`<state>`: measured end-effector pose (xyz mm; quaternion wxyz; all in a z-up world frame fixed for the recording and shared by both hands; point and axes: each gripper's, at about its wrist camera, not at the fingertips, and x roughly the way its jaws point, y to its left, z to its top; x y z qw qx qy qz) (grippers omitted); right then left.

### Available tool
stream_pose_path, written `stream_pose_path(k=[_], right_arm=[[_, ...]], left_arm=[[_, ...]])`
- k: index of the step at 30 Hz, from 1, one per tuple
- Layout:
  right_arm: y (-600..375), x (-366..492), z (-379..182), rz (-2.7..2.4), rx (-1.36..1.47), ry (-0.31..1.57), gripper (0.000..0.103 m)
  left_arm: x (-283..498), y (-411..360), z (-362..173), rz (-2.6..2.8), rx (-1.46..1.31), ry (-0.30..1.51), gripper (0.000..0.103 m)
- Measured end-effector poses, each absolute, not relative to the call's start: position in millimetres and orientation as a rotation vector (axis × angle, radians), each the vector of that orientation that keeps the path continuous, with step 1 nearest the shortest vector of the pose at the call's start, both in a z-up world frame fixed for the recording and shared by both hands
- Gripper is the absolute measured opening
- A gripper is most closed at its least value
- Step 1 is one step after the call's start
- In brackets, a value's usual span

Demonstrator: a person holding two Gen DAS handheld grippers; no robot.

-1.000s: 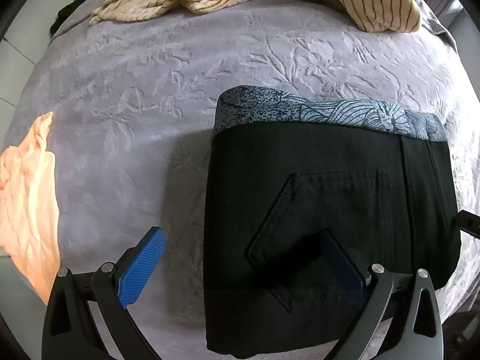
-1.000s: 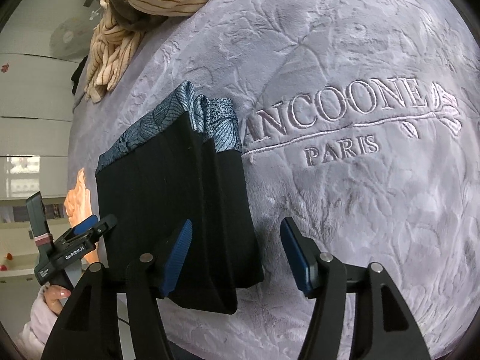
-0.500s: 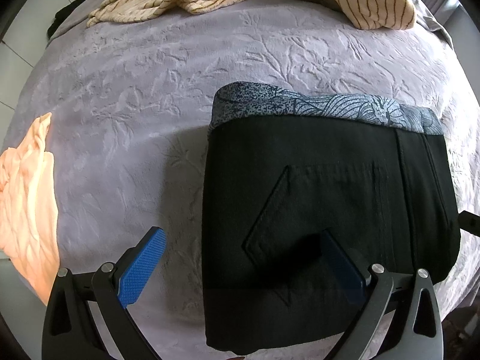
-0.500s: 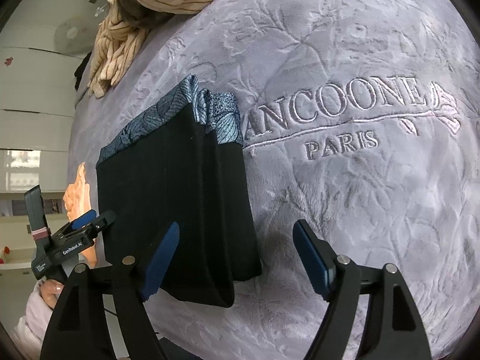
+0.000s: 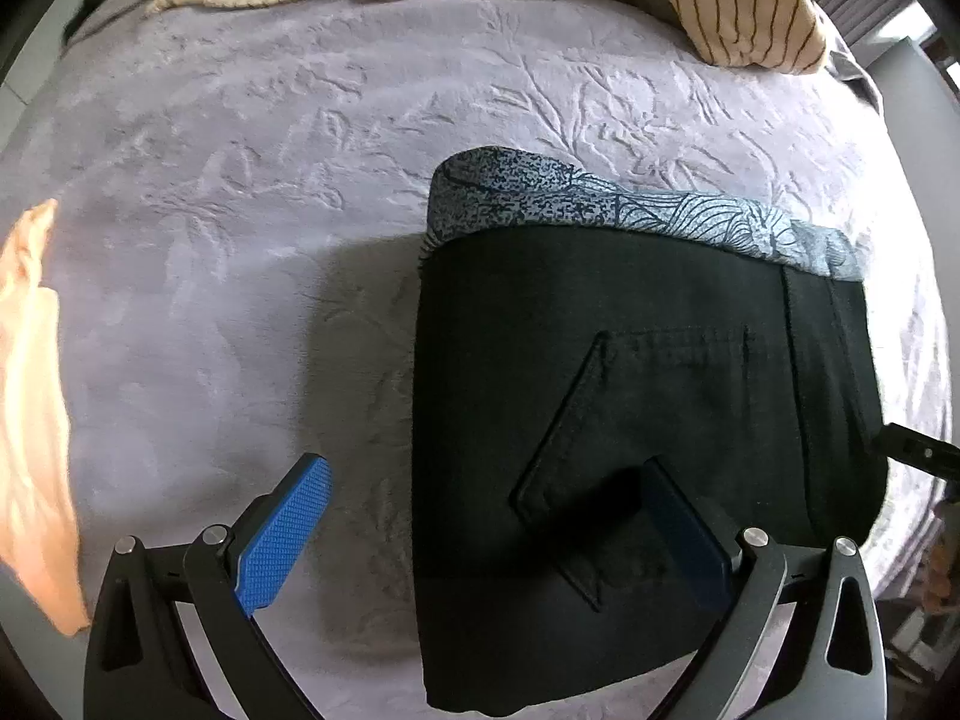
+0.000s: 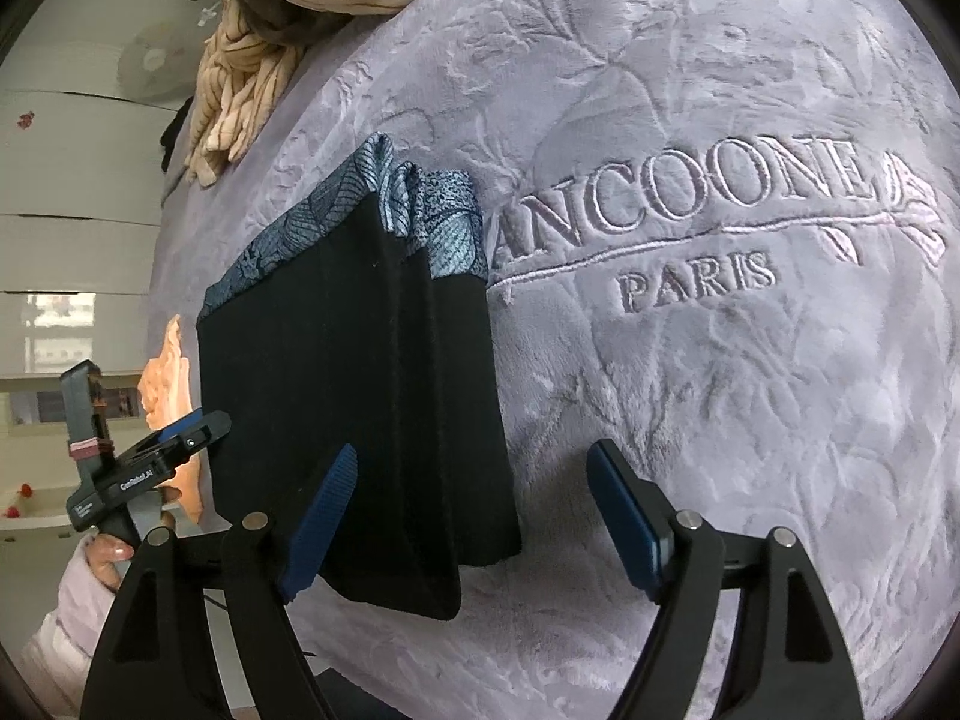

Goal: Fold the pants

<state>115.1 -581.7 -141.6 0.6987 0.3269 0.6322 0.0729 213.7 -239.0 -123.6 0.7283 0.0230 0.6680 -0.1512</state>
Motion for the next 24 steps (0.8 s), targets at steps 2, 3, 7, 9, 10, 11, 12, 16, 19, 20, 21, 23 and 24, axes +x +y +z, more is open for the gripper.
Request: stream_pose_path(k=[2,3,7,9,10,11,12,16,19,20,21,23,24], right_arm=[[-582.4,117.1,-141.7,0.188,0.732,1.402,0.082],[-582.0,118.2,-141.9,0.201,0.733,1.4,0.082],[-580.3,125.6,-146.9,0.263,0.749,1.399,0.082],[-578.7,129.6,-153.9,0.283,0.754,1.41,0.082],[-578.1,131.5,-157.3,0.289,0.76,1.414,0.082],[-577.8,133.4,-161.2,0.297,0.772,1.414,0.082],[-577.8,136.0,-165.6,0.307,0.792,1.411,0.082],[-576.6,147.0,-175.5,0.364,0.861,1.383,0.082],[-569.7,155.2,-184.3,0.395,0.881,1.393,0.082],[-567.7,157.1,-188.6,0.385,0.89,1.406,0.081],[-566.4,158.0,-192.1,0.365,0.908,1.417,0.079],[-565.2,157.5,-190.1,0.361,0.935,1.41,0.065],[-564.2,156.3,-186.7,0.362,0.93,1.404,0.062]], left_arm=[[221.8,-231.1,-128.2,-0.374,0.031,1.479,0.103],[222.8,-229.3,-128.6,-0.402,0.017,1.48,0.103],[229.8,-226.9,-135.6,-0.488,-0.002,1.496,0.103],[234.6,-229.4,-141.8,-0.488,0.009,1.497,0.103],[237.4,-230.3,-146.6,-0.492,0.0,1.498,0.103],[239.7,-229.8,-150.2,-0.501,-0.026,1.499,0.103],[240.7,-232.9,-153.1,-0.507,-0.051,1.498,0.103],[243.8,-241.0,-162.0,-0.545,-0.095,1.5,0.103],[240.8,-249.7,-163.3,-0.55,-0.101,1.497,0.103],[240.9,-250.8,-163.6,-0.543,-0.109,1.492,0.102],[240.3,-249.3,-161.9,-0.54,-0.123,1.483,0.095],[234.4,-248.1,-154.0,-0.541,-0.134,1.461,0.086],[231.1,-246.5,-148.1,-0.542,-0.134,1.452,0.079]])
